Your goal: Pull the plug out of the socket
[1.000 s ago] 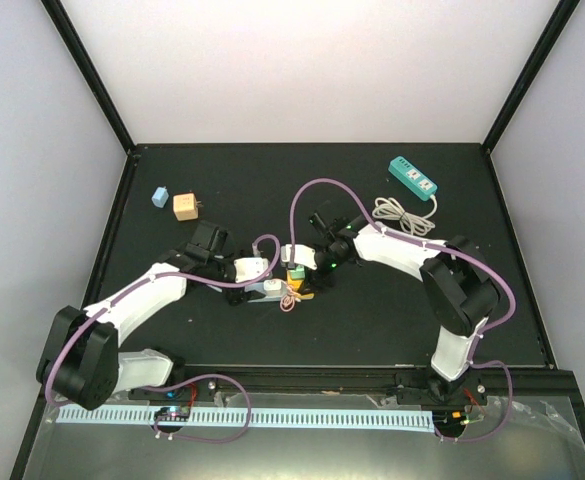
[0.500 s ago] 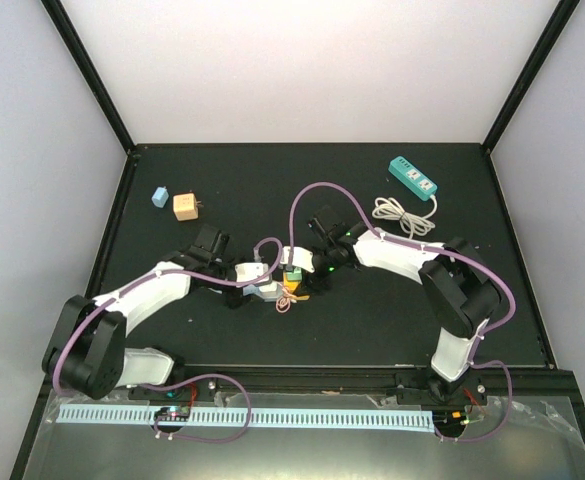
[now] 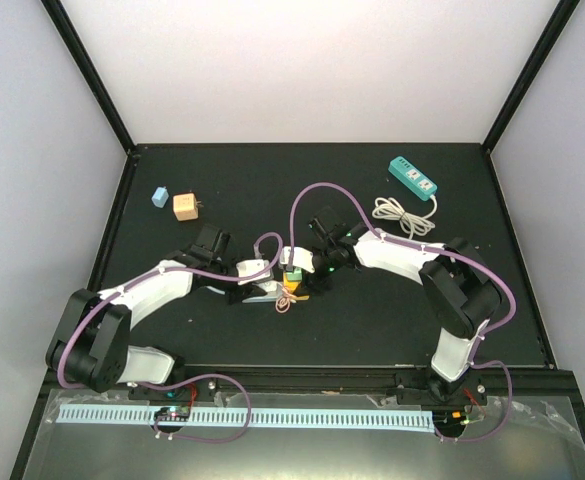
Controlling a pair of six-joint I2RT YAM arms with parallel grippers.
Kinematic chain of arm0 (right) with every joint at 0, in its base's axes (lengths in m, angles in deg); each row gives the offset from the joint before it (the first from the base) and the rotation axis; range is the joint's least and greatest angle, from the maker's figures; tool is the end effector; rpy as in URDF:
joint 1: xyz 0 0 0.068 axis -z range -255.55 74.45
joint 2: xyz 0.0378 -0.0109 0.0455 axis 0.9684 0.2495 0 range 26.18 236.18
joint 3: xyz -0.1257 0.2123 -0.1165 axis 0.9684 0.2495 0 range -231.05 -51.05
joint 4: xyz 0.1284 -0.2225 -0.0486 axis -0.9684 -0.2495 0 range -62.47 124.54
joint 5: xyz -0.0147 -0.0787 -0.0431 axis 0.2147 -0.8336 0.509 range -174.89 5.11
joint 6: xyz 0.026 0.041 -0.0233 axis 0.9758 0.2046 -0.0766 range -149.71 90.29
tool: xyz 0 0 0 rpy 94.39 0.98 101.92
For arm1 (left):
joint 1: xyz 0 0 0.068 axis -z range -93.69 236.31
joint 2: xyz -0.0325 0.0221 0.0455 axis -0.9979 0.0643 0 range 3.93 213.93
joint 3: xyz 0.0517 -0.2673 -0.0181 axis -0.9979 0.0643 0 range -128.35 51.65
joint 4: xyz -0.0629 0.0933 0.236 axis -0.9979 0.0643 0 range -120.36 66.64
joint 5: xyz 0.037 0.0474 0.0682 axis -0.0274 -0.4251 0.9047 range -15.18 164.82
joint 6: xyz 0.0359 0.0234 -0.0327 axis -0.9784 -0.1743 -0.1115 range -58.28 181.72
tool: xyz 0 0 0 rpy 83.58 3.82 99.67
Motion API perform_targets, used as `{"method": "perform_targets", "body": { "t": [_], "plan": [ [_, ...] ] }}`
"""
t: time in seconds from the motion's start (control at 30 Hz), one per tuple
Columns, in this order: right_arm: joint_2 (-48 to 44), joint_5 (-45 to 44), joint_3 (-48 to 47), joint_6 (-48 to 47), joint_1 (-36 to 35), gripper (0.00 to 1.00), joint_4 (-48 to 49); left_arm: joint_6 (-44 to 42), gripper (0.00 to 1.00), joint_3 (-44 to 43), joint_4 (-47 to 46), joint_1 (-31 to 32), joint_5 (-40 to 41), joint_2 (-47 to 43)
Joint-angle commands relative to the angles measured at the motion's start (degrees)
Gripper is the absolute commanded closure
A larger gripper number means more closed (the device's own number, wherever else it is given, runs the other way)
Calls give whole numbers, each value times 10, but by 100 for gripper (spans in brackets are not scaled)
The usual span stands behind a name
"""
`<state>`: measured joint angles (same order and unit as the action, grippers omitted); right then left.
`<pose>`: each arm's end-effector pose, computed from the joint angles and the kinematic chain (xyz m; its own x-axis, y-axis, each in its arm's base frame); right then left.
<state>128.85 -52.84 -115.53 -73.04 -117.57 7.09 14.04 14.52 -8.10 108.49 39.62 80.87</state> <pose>0.2477 0.2487 0.1720 0.0085 -0.7751 -0.6318 -0.9954 -0.0669 0.0687 0.2100 -0.1078 0.1688 -0.1380 0.7086 -0.6919 0.9809 0.1943 0.0033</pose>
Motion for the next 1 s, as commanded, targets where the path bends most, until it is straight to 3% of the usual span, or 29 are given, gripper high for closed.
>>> {"method": "perform_targets", "body": {
  "t": [0.0, 0.23, 0.63, 0.77, 0.97],
  "plan": [
    [44, -14, 6, 9, -13, 99, 25, -11, 77, 11, -32, -2, -51, -46],
    [52, -24, -2, 17, -14, 99, 25, -27, 82, 63, -72, 1, -29, -124],
    [59, -58, 4, 21, -30, 99, 39, 35, 87, -27, 16, -53, -153, -52],
    [63, -62, 0, 23, -31, 99, 39, -16, 87, -11, 24, -57, -169, -73],
    [70, -68, -6, 29, -31, 99, 37, -83, 89, 51, -12, -55, -111, -145]
  ]
}}
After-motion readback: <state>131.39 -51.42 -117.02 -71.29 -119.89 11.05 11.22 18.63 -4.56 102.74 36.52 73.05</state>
